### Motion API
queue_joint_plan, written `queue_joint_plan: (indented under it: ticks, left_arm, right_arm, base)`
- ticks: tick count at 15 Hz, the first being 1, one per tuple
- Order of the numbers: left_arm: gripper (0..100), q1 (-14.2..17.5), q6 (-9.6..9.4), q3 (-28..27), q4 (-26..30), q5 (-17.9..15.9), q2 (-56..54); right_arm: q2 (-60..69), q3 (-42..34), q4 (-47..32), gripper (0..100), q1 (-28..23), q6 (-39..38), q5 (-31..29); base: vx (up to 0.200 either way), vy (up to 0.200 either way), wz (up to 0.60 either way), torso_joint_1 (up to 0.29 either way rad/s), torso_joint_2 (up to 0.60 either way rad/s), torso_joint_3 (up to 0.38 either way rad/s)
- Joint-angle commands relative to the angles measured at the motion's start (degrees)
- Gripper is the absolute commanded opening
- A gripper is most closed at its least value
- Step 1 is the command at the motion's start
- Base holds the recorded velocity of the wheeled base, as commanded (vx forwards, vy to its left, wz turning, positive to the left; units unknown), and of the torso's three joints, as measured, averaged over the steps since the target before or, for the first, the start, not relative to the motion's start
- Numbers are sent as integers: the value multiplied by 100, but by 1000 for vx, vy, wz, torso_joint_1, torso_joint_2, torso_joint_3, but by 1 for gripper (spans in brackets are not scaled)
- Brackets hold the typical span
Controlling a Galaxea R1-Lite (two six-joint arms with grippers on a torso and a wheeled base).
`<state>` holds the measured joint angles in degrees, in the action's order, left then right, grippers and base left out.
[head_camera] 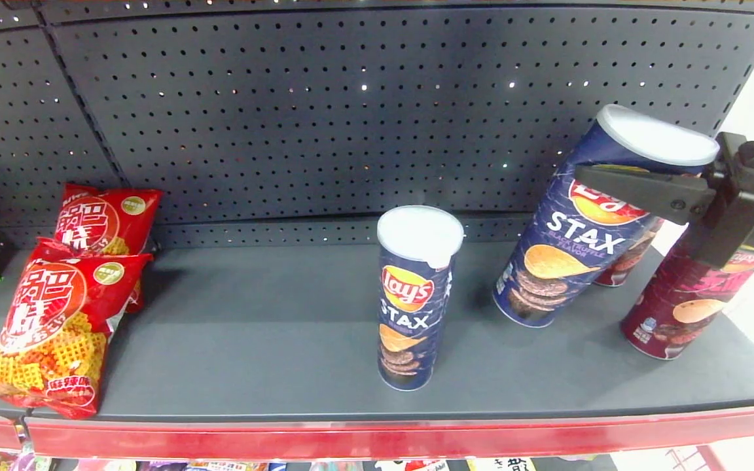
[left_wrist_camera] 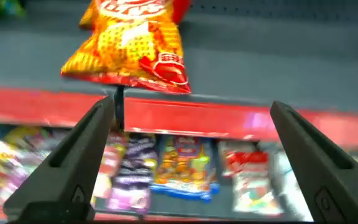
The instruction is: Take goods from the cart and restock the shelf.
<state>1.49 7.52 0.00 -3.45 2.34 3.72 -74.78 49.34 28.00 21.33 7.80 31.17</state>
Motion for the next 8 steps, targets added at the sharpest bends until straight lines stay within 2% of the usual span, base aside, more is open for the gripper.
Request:
queue_joint_plan:
  ticks: [1,2,3,4,5,6,8]
  left_arm:
    - [100,-17,355,0,-68,74,-11]
    - [100,-78,-524,0,2,-375,-73]
    - [100,-70,-761,-9,64,-709,-55]
    - [100,1,-963,-9,90,-867,41]
    - [100,1,-1227,0,301,-665,-29]
    - [100,-52,-1051,-9,336,-463,-99]
    - [100,-96,-603,-9,363,-348,-178]
  right_arm:
    - [7,-3,4,0,2,2,3]
    - [16,-12,4,0,2,2,3]
    - [16,-3,4,0,-15,-7,3]
    - [16,15,4,0,-86,-51,12]
    - [16,41,12,0,-112,-68,12]
    - [25,15,12,0,-147,-86,21]
    - [7,-12,21,0,-147,-95,21]
  base:
    - [0,0,0,0,0,0]
    - [0,0,0,0,0,0]
    - [0,0,0,0,0,0]
    - [0,0,0,0,0,0]
    - [0,0,0,0,0,0]
    - [0,0,0,0,0,0]
    - [0,0,0,0,0,0]
